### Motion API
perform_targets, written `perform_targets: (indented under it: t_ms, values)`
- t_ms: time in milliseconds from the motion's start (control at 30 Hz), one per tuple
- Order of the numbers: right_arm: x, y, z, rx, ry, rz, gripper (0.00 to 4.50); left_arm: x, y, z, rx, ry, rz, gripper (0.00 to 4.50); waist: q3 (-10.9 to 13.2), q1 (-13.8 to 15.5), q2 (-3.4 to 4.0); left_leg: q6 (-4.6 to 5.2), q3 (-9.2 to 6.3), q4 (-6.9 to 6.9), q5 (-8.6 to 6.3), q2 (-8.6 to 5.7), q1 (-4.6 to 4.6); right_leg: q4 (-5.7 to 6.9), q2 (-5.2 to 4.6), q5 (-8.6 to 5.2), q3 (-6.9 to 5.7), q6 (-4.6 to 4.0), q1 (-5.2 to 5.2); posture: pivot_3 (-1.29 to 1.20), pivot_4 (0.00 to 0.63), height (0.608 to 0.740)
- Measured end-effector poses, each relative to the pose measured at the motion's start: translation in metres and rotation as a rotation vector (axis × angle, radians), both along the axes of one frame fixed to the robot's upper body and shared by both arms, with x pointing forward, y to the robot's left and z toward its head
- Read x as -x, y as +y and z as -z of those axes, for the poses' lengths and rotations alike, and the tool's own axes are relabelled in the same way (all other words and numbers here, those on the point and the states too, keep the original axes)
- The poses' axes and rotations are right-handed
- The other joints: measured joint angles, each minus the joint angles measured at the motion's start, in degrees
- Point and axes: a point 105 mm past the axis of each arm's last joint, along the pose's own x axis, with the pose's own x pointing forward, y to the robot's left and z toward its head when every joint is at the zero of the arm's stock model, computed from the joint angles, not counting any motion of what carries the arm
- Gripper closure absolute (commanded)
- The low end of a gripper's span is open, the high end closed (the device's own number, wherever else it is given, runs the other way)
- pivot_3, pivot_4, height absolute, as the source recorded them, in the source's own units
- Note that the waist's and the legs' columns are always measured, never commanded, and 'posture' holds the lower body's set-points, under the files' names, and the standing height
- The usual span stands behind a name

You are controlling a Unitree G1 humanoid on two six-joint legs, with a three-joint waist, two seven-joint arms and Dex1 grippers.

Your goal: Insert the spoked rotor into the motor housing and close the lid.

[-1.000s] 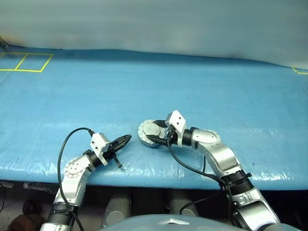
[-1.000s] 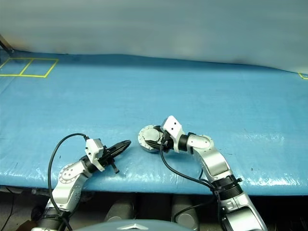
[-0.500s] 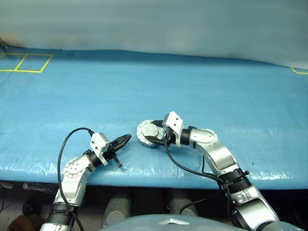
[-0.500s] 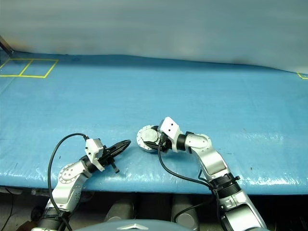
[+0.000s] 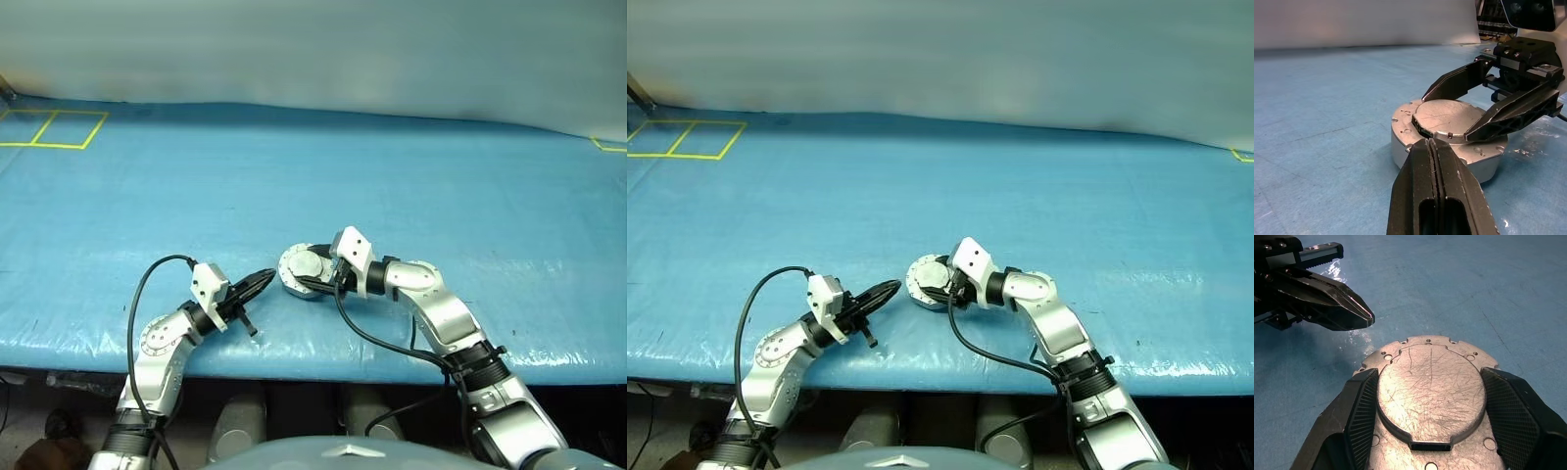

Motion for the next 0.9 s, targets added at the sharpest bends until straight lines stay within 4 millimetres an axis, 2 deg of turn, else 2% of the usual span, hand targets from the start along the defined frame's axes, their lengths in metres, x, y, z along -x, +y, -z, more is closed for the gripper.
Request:
perform_targets:
  t_ms: [433, 600, 800, 900]
  values:
    - [0.001, 0.001, 0.0, 0.004, -0.01, 0.008, 1.52, -0.012, -0.016, 0.002, -0.063, 0.033, 0.029, 4.5, 0.0, 0.0, -0.01, 0.0, 0.0, 0.0, 0.01, 0.0, 0.01, 0.0, 0.0, 0.0, 0.0, 0.0, 0.01, 0.0, 0.15, 0.74]
    - [0.001, 0.0, 0.001, 0.005, -0.011, 0.025, 1.52, -0.015, -0.017, 0.007, -0.156, 0.043, 0.045, 4.5, -0.2, 0.1, 0.02, 0.0, 0.0, 0.01, 0.01, -0.01, 0.02, -0.01, 0.0, 0.0, 0.0, 0.01, 0.05, 0.0, 0.15, 0.74]
    - [0.002, -0.001, 0.001, 0.002, -0.001, 0.047, 1.52, -0.014, -0.018, 0.008, -0.162, 0.044, 0.041, 4.5, -0.4, 0.1, 0.04, 0.0, -0.01, 0.01, 0.01, -0.01, 0.02, -0.02, -0.01, 0.0, 0.0, 0.01, 0.06, 0.0, 0.15, 0.74]
    - [0.002, -0.002, 0.0, -0.013, 0.012, 0.063, 0.51, -0.015, -0.018, 0.007, -0.161, 0.037, 0.04, 4.5, -0.4, 0.1, 0.04, 0.0, -0.02, 0.01, 0.01, -0.01, 0.01, -0.02, -0.01, 0.0, 0.0, 0.01, 0.05, 0.0, 0.15, 0.74]
